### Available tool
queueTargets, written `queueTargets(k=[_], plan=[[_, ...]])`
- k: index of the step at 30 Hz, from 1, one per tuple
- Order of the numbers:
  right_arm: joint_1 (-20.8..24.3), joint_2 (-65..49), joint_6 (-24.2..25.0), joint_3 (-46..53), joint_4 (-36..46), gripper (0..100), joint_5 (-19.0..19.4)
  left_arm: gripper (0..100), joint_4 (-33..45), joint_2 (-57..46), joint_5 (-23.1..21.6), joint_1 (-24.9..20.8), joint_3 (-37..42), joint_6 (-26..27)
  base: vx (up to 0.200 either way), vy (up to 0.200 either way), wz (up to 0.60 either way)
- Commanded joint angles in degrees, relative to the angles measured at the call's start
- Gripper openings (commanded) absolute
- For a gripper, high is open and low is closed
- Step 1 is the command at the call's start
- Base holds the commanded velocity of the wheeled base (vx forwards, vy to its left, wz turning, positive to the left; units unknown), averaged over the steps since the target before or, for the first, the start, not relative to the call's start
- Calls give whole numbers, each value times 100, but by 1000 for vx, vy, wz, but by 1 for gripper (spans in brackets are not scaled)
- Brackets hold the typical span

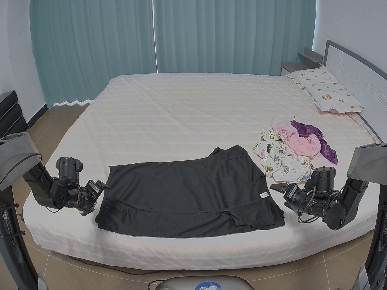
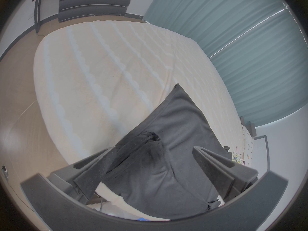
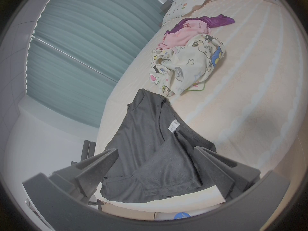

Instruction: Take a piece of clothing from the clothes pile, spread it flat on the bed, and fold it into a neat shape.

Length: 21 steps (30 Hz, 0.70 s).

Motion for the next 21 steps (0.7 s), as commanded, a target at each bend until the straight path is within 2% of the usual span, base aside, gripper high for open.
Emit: queueTargets(k=[1,6,11,17,21], plan=[[29,82,6,156,-35,100,10,100,-10,22,-3,-141,-48,-7,0,0,0],[37,91,-11,156,-35,100,1,100,-1,277,94,-388,-347,46,0,0,0],[37,91,-20,156,-35,100,-17,100,43,444,173,-388,-566,64,0,0,0],[46,100,-29,156,-43,100,-25,100,17,716,533,-396,-584,503,0,0,0],[37,91,-29,156,-43,100,-34,100,34,866,603,-423,-707,538,0,0,0]])
